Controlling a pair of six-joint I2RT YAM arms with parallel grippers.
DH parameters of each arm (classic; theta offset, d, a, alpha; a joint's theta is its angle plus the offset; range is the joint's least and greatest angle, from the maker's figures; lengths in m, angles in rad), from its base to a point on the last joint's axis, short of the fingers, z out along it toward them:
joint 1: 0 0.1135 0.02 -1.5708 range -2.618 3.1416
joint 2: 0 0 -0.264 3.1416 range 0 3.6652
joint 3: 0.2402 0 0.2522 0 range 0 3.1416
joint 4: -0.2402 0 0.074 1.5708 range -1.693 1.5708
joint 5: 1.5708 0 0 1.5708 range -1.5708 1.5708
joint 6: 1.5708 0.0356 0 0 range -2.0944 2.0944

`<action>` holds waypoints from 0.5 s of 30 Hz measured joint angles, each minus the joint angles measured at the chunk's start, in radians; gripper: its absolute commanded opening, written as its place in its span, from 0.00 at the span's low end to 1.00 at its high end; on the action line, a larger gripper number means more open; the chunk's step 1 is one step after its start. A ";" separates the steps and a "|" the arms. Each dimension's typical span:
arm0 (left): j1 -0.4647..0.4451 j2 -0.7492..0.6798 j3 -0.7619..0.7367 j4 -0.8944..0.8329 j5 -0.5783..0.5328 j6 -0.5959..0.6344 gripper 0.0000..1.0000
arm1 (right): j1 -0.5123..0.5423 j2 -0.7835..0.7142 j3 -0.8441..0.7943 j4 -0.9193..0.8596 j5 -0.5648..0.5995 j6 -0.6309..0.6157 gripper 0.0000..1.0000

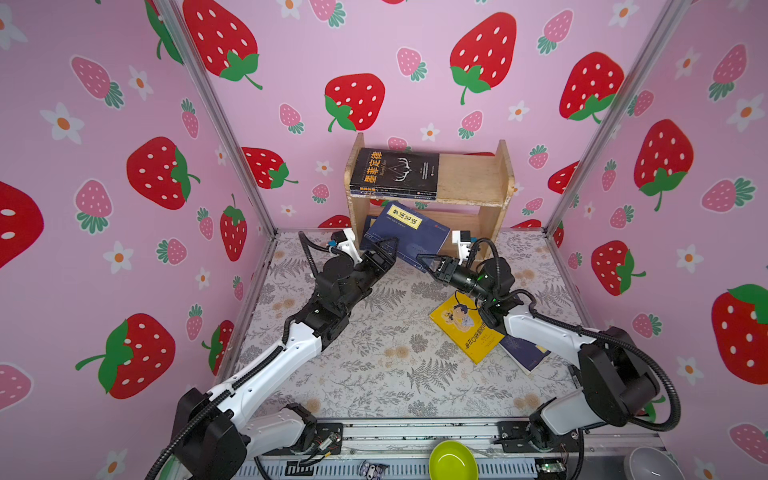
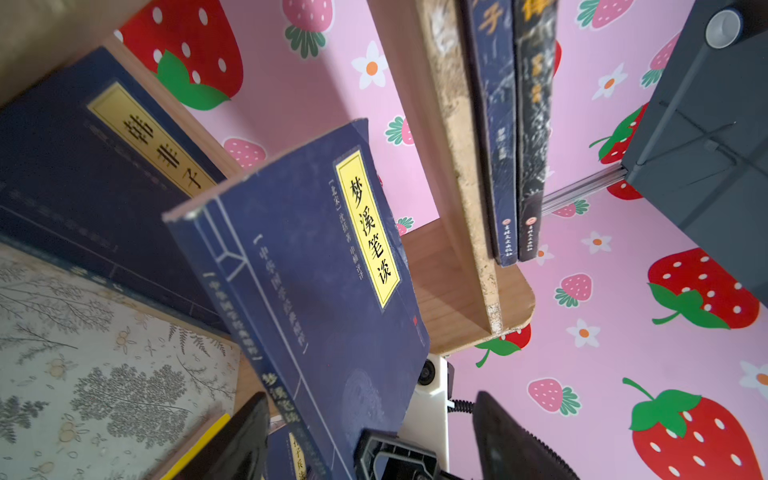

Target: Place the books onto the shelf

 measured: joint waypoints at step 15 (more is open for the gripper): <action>0.182 0.138 0.027 -0.020 0.385 0.030 0.59 | -0.034 -0.001 0.160 -0.335 -0.129 -0.100 0.00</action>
